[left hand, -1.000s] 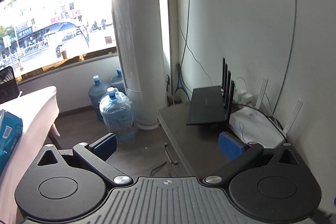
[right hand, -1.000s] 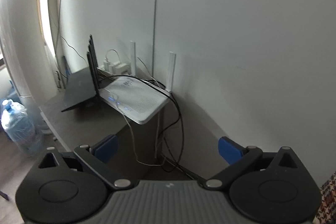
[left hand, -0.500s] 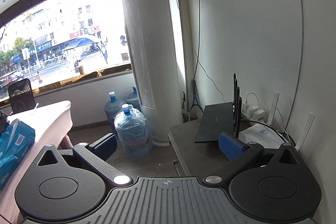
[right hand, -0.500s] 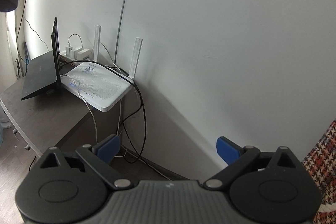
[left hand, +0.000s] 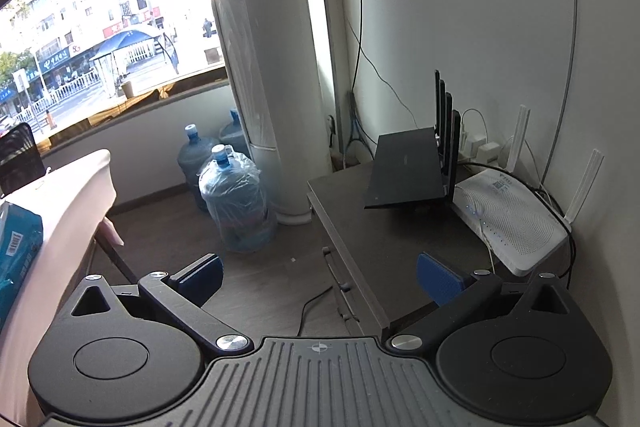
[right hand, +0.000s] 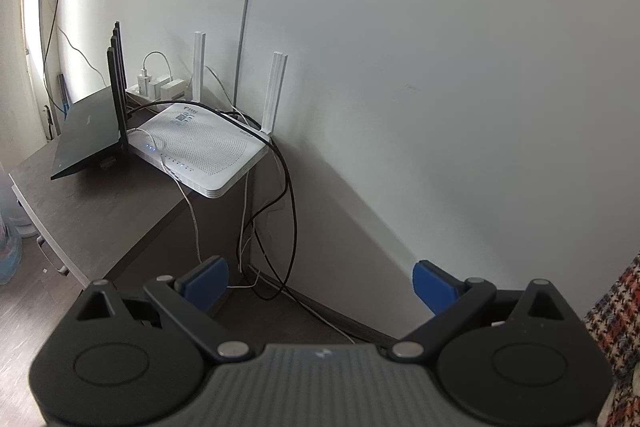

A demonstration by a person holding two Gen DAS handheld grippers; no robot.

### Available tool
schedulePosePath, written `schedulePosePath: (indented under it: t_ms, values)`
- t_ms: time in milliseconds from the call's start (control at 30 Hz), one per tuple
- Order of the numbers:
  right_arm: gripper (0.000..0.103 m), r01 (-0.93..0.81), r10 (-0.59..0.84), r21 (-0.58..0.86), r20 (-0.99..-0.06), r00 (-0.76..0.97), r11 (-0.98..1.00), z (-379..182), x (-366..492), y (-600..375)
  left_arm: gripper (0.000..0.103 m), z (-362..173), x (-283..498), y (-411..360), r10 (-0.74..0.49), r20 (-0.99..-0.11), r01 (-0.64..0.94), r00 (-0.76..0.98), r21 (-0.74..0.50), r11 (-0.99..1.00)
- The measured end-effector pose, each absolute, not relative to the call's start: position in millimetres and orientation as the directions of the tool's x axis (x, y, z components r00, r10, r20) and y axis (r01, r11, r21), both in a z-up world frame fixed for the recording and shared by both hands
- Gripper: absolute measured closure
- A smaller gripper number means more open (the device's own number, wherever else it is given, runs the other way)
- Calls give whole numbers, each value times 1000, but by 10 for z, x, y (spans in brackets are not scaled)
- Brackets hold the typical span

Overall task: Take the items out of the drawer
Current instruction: 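Carry both tools across the room toward the dark wooden cabinet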

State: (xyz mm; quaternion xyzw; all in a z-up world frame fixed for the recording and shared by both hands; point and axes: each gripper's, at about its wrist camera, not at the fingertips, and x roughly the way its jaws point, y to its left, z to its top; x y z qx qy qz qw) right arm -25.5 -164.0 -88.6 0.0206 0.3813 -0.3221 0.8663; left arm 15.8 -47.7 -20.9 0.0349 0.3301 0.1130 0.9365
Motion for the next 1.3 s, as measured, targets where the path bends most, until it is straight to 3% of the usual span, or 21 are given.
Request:
schedulePosePath:
  t_ms: [500, 733, 1033, 1300]
  values:
    - [3, 533, -494, -188, -697, 519, 825, -924, -174, -1586, 0, -208, 235, -430, 244, -605, -192, 758, 150, 970]
    - [3, 399, -308, -35, -699, 646, 916, -874, -216, -1602, 0, -331, 212, -318, 170, -595, -100, 785, 148, 984]
    - [3, 296, -211, 67, -554, 805, 953, -554, 72, -1286, 0, -368, 550, 949, 180, -526, -169, 831, 69, 983]
    - [6, 198, -145, 45, -525, 839, 979, -520, 472, -586, 0, -535, 902, 1822, 148, -519, -164, 842, 15, 986]
